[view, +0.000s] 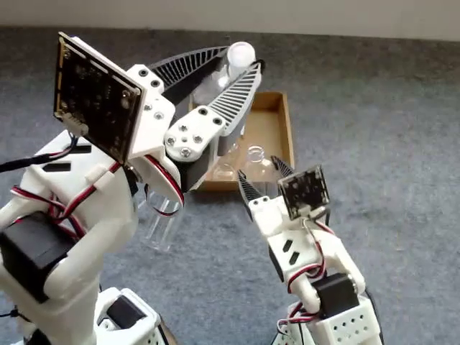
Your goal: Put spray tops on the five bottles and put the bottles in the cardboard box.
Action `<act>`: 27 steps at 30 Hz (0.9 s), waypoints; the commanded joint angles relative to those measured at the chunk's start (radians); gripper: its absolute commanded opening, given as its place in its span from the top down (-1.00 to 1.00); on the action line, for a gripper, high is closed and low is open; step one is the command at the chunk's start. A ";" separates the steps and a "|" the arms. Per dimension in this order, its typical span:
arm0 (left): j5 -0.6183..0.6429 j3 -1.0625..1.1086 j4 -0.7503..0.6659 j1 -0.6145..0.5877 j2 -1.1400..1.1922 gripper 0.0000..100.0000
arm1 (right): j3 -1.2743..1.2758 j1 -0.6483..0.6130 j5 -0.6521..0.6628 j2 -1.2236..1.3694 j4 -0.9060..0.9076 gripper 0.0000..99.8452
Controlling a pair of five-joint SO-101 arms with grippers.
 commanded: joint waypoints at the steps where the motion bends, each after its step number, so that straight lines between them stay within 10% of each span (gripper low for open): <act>1: 0.008 -0.015 -0.023 0.028 0.001 0.79 | 0.113 -0.010 -0.054 -0.131 -0.099 0.99; 27: 0.078 0.337 -0.187 0.035 -0.001 0.79 | 0.214 -0.005 -0.057 -0.286 -0.077 0.99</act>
